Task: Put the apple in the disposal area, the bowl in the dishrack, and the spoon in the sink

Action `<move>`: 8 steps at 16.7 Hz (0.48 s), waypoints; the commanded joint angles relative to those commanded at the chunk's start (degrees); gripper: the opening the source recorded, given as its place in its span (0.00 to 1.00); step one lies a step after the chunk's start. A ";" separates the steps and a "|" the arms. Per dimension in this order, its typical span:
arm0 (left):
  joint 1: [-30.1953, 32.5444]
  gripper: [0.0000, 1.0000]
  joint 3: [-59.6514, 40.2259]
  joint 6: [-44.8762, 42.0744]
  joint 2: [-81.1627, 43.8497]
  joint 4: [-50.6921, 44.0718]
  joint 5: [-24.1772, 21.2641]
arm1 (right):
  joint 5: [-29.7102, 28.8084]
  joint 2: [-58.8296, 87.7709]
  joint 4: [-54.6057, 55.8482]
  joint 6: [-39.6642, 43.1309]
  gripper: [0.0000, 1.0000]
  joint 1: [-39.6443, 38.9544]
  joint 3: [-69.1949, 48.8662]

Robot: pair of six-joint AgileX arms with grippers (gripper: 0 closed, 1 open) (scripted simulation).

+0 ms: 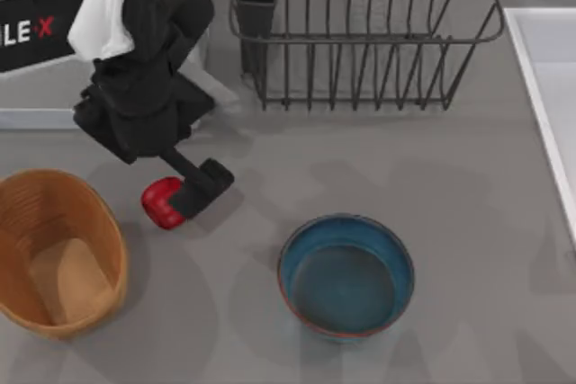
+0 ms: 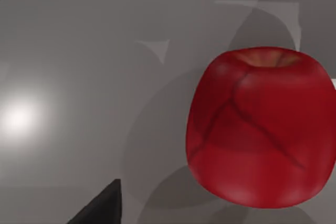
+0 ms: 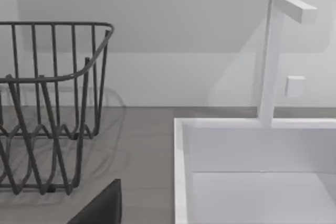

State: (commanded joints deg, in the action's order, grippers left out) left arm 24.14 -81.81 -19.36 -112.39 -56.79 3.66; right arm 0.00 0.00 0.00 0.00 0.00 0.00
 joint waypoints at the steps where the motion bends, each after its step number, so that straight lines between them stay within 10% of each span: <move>1: 0.02 1.00 0.79 -0.10 -0.65 1.31 0.00 | 0.00 0.00 0.00 0.00 1.00 0.00 0.00; 8: -0.58 1.00 6.62 -0.77 -6.10 12.95 -0.07 | 0.00 0.00 0.00 0.00 1.00 0.00 0.00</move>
State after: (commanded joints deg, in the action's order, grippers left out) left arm 23.56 -75.19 -20.12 -118.49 -43.83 3.60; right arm 0.00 0.00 0.00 0.00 0.00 0.00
